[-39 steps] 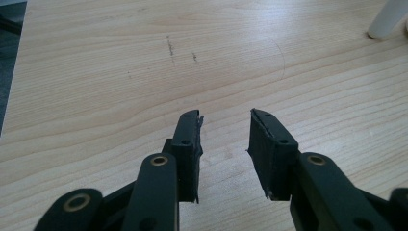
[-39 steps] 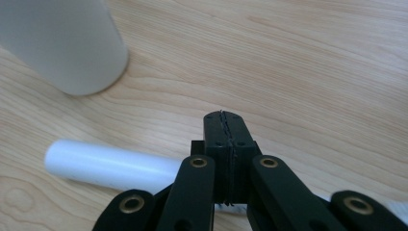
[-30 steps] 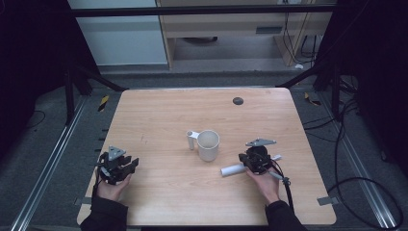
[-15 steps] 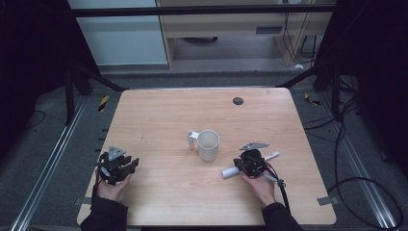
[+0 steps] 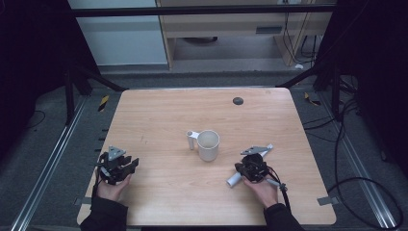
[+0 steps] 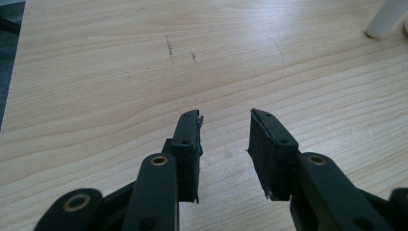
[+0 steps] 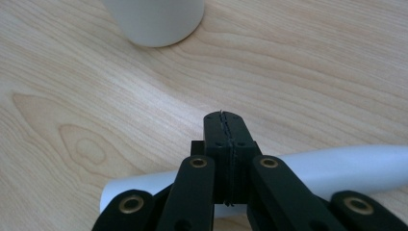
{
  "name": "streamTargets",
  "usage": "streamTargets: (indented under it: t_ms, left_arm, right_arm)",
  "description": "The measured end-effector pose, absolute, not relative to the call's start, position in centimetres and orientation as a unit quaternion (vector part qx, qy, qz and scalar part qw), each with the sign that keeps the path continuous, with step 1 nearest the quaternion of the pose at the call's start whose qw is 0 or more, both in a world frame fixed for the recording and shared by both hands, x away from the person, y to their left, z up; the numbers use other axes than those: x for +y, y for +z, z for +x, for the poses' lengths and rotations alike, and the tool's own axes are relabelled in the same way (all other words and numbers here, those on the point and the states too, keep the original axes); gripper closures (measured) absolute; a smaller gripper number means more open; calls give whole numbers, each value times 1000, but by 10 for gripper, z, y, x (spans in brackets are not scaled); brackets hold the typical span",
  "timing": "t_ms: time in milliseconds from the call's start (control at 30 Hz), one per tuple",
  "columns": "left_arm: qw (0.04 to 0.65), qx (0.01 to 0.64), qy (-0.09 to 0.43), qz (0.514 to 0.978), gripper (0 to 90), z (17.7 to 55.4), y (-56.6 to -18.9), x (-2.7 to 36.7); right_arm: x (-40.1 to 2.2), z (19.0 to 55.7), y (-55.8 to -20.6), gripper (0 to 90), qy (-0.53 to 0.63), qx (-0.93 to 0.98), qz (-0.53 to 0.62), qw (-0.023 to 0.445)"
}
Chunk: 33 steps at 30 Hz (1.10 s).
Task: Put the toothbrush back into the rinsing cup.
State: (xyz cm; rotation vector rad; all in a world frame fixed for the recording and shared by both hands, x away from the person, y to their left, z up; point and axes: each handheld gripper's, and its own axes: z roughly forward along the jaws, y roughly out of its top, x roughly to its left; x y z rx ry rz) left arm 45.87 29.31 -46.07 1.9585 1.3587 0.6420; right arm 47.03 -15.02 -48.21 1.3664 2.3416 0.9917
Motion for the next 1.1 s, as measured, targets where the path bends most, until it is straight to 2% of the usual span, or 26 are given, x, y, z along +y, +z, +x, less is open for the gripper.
streamTargets:
  t_ms: [833,967,1100]
  left_arm:
    - [331,519,244,749,637,458,-461,293]
    - [331,519,245,749,637,458,-460,294]
    - [331,519,244,749,637,458,-461,294]
  right_arm:
    - [-167,450,-481,898,337,810,467,111]
    - [-171,448,-476,900,346,805,466,122]
    - [-187,448,-467,900,348,788,484,156]
